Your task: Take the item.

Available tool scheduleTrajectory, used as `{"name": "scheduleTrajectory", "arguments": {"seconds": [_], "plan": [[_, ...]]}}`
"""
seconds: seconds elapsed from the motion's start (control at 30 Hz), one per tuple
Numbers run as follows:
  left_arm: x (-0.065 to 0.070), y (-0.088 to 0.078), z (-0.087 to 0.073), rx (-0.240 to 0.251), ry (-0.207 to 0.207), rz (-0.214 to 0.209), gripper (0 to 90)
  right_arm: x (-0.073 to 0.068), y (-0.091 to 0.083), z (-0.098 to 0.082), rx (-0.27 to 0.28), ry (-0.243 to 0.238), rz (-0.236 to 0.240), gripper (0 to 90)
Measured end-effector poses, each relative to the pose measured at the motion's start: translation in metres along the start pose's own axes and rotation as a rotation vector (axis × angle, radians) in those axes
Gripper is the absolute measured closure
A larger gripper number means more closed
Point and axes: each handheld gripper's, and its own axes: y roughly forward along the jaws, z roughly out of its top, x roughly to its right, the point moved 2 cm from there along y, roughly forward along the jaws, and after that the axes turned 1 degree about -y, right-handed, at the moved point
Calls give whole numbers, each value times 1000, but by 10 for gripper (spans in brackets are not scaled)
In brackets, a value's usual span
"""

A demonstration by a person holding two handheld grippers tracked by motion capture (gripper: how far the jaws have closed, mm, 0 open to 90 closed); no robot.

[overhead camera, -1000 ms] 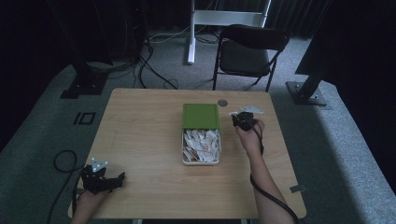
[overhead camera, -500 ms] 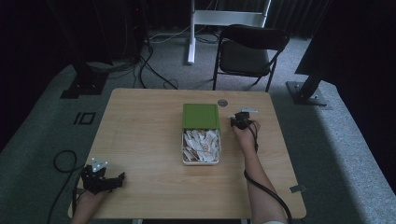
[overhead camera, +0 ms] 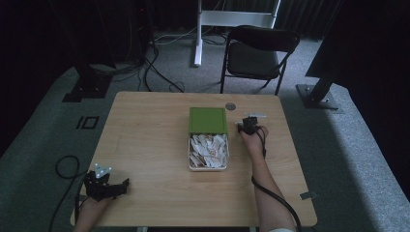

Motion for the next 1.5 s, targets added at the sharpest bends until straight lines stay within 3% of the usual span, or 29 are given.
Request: {"name": "scheduleTrajectory", "arguments": {"seconds": [0.27, 0.4, 0.47, 0.6, 0.73, 0.9, 1.07, 1.27, 1.5], "plan": [[0, 0, 0, 0, 0, 0, 7, 3, -16, 1, 27, -2, 56, 475], [0, 0, 0, 0, 0, 0, 7, 7, -29, 1, 51, 7, 83, 449], [0, 0, 0, 0, 0, 0, 7, 9, -34, 0, 60, -8, 79, 434], [0, 0, 0, 0, 0, 0, 7, 14, -44, -3, 94, 10, 65, 396], [0, 0, 0, 0, 0, 0, 7, 16, -53, -7, 105, -14, 49, 363], [0, 0, 0, 0, 0, 0, 7, 18, -66, -14, 127, 5, 48, 328], [0, 0, 0, 0, 0, 0, 7, 24, -77, -23, 153, -19, 18, 302], [0, 0, 0, 0, 0, 0, 7, 35, -85, -38, 158, -8, -7, 273], [0, 0, 0, 0, 0, 0, 7, 46, -95, -55, 143, 43, -38, 246]]}}
